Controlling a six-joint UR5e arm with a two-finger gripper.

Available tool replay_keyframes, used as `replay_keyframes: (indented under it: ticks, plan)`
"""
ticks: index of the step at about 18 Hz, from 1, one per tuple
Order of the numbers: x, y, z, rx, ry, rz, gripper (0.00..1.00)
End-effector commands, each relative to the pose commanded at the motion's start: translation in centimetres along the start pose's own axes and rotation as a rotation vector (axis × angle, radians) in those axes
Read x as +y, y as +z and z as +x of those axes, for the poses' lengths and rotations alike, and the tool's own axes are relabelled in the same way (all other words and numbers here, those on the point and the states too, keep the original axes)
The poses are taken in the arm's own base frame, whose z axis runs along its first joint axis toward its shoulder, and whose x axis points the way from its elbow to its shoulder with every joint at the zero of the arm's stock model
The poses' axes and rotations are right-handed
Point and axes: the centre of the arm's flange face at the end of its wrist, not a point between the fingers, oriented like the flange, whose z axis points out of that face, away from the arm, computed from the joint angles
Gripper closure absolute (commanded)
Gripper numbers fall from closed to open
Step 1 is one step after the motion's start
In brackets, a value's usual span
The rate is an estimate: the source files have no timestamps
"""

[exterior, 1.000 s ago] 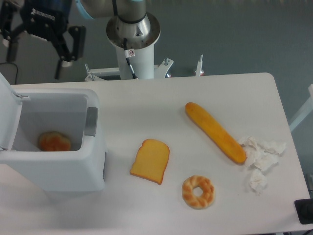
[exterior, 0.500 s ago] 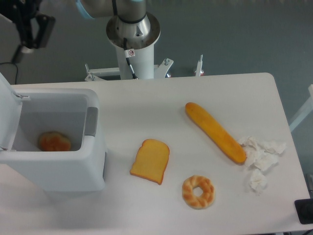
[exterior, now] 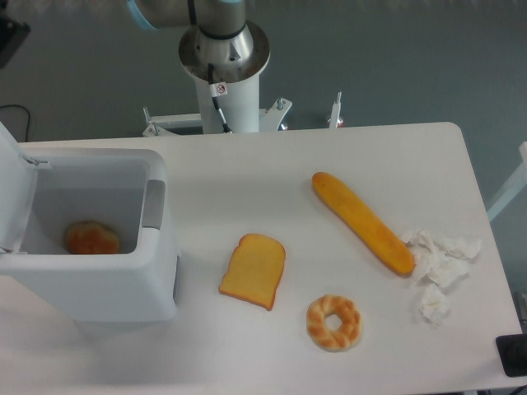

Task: Close the trash can

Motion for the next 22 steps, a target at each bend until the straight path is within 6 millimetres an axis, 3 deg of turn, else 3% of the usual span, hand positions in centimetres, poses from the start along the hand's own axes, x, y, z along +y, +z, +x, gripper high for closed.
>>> replay_keyframes:
  ticks: [7, 12, 17, 22]
  plan:
    - [0.6, 4.0, 0.8, 0.058, 0.013, -0.054, 0.0]
    - [1.0, 5.3, 1.3, 0.075, 0.015, -0.074, 0.0]
    - [1.5, 6.9, 0.4, 0.087, -0.002, -0.098, 0.0]
    - [1.5, 7.1, -0.1, 0.079, 0.016, -0.097, 0.0]
